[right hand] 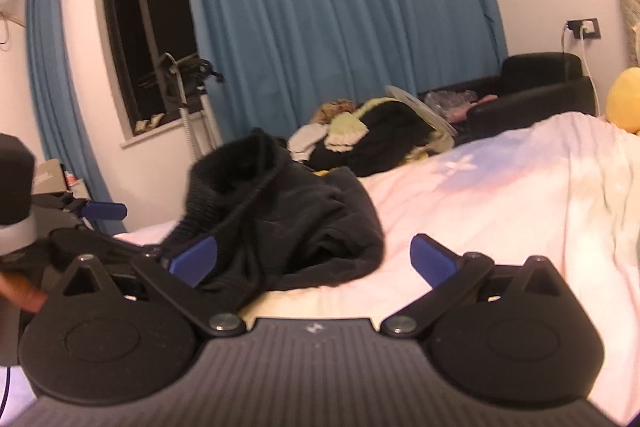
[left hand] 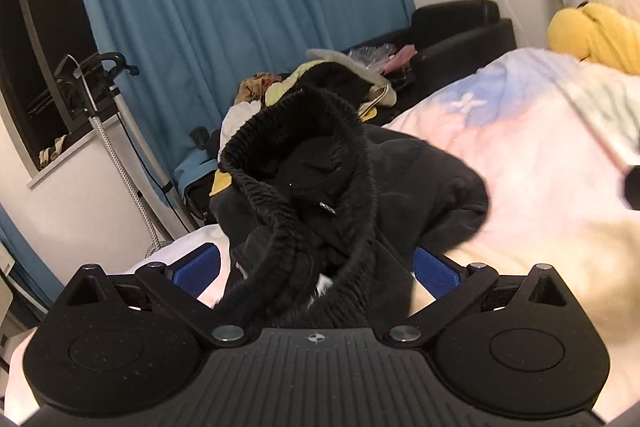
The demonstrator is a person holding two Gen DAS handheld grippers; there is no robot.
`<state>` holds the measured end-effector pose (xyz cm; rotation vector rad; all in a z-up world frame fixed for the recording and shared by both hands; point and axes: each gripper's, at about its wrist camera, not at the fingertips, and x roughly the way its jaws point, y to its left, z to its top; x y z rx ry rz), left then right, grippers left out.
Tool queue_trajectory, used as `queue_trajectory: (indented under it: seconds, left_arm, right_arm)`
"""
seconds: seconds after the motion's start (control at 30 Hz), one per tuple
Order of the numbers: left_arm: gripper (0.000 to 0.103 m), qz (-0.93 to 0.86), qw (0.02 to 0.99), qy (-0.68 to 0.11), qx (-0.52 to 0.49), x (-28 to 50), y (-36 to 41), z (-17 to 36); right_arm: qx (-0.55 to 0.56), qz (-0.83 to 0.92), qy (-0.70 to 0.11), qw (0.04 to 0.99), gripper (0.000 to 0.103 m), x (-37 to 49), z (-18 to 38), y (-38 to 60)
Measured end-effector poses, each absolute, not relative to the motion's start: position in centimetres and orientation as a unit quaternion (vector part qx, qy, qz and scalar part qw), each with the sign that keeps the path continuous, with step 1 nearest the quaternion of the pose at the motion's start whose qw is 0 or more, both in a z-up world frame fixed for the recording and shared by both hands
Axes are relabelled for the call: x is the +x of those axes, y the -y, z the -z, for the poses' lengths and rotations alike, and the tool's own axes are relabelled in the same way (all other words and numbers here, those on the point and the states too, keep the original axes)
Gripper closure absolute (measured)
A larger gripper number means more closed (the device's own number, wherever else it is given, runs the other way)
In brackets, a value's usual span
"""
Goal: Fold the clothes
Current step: 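Grasp the elastic waistband of the sweatpants with the left gripper, then lift the waistband with the left gripper and shake the sweatpants out flat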
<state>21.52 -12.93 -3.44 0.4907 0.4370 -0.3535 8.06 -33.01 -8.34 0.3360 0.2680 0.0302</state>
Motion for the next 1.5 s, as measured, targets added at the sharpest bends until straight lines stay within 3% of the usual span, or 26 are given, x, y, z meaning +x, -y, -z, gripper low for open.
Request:
queue_trajectory:
  seconds: [0.3, 0.37, 0.47, 0.5, 0.53, 0.8, 1.0, 1.23, 1.37, 1.5]
  left_arm:
    - [0.0, 0.152, 0.915, -0.292, 0.234, 30.2, 14.5, 7.5]
    - [0.007, 0.156, 0.919, -0.28, 0.232, 30.2, 14.8, 7.7]
    - [0.049, 0.151, 0.925, -0.252, 0.242, 29.4, 15.3, 7.6]
    - [0.073, 0.141, 0.928, -0.242, 0.246, 28.8, 15.3, 7.3]
    - [0.08, 0.134, 0.933, -0.235, 0.237, 28.3, 15.0, 6.8]
    - [0.084, 0.107, 0.972, -0.185, 0.095, 22.2, 8.1, -0.2]
    - [0.086, 0.1, 0.987, -0.122, 0.042, 14.6, 2.8, -6.5]
    - [0.086, 0.047, 0.993, -0.101, -0.049, 9.1, -7.5, -12.2]
    - [0.086, -0.016, 0.984, -0.131, -0.116, 8.6, -15.8, -12.0]
    - [0.086, -0.064, 0.954, -0.211, -0.204, 11.8, -24.0, -6.4]
  right_arm:
    - [0.188, -0.014, -0.173, 0.967, 0.0, 12.2, 11.7, 33.8]
    - [0.181, -0.016, -0.175, 0.968, 0.0, 12.7, 12.2, 33.5]
    - [0.176, -0.015, -0.179, 0.968, 0.0, 13.0, 12.7, 33.3]
    - [0.174, -0.014, -0.179, 0.968, 0.0, 13.0, 12.8, 33.3]
    - [0.172, -0.013, -0.18, 0.968, 0.0, 13.0, 12.9, 33.3]
    - [0.061, 0.018, -0.136, 0.989, 0.0, 11.8, 13.4, 31.6]
    - [0.056, 0.029, -0.133, 0.989, 0.0, 11.3, 13.6, 31.4]
    - [0.034, 0.017, -0.117, 0.992, 0.0, 10.0, 12.1, 30.2]
    - [0.051, 0.011, -0.12, 0.991, 0.0, 10.0, 10.8, 30.1]
    - [0.059, 0.001, -0.113, 0.992, 0.0, 10.7, 10.3, 29.2]
